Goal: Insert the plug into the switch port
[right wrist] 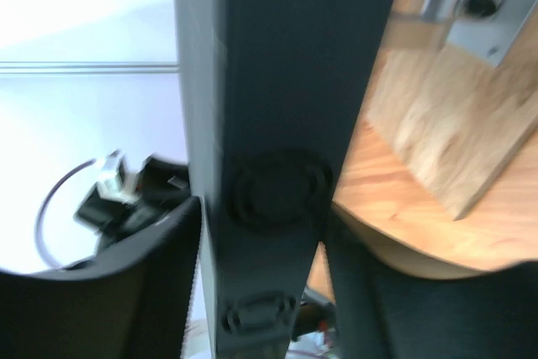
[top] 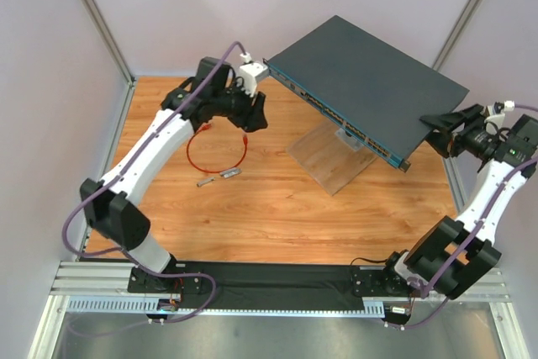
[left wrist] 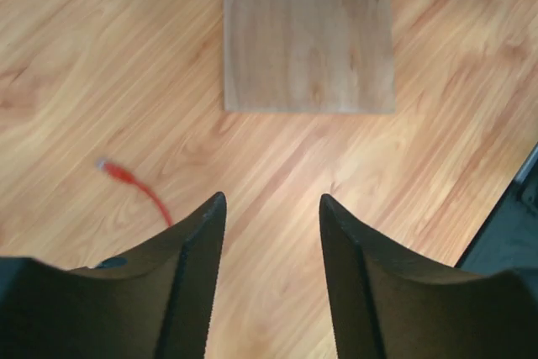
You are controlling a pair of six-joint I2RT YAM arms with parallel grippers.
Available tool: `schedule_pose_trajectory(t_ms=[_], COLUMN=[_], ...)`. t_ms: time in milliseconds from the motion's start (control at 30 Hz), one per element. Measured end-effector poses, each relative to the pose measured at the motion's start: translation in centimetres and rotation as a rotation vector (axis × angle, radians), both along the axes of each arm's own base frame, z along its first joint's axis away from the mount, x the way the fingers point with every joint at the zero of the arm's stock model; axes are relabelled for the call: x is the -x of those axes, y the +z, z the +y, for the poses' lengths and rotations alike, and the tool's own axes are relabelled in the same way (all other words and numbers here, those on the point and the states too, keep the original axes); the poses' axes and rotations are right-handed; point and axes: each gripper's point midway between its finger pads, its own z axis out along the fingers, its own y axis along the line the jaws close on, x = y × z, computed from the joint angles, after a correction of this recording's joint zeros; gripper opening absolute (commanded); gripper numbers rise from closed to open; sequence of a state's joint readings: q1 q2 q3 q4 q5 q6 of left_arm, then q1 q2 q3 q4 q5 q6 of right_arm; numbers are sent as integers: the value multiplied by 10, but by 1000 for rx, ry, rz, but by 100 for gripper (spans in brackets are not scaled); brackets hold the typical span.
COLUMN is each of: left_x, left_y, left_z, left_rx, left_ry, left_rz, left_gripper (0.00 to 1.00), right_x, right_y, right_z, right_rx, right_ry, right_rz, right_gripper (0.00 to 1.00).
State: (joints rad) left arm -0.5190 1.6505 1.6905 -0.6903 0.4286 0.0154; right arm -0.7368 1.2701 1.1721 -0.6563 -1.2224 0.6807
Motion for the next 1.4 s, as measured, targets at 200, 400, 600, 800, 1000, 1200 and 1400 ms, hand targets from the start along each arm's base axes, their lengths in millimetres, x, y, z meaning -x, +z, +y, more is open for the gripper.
schedule_pose_trajectory(t_ms=[200, 400, 600, 800, 1000, 1200, 1400], left_x=[49, 94, 106, 92, 91, 75, 50], left_y=[-10, -83, -140, -180, -213, -240, -246], left_z=[65, 110, 157, 199, 210, 211, 206], left_rx=[-113, -317, -513, -653, -723, -756, -757], left_ry=[-37, -112, -127, -103, -157, -171, -170], left_rz=[-24, 96, 236, 314, 342, 342, 287], left_gripper=[64, 65, 65, 62, 59, 57, 53], right_x=[-20, -15, -3, 12, 24, 31, 33], right_y=[4, 7, -2, 15, 66, 112, 121], right_z=[-17, -22, -27, -32, -31, -22, -12], right_rx=[193, 321, 435, 614, 786, 880, 855], right_ry=[-19, -17, -15, -40, -77, -84, -48], right_rz=[-16, -17, 32, 7, -112, -232, -279], right_gripper=[91, 100, 100, 100, 100, 100, 100])
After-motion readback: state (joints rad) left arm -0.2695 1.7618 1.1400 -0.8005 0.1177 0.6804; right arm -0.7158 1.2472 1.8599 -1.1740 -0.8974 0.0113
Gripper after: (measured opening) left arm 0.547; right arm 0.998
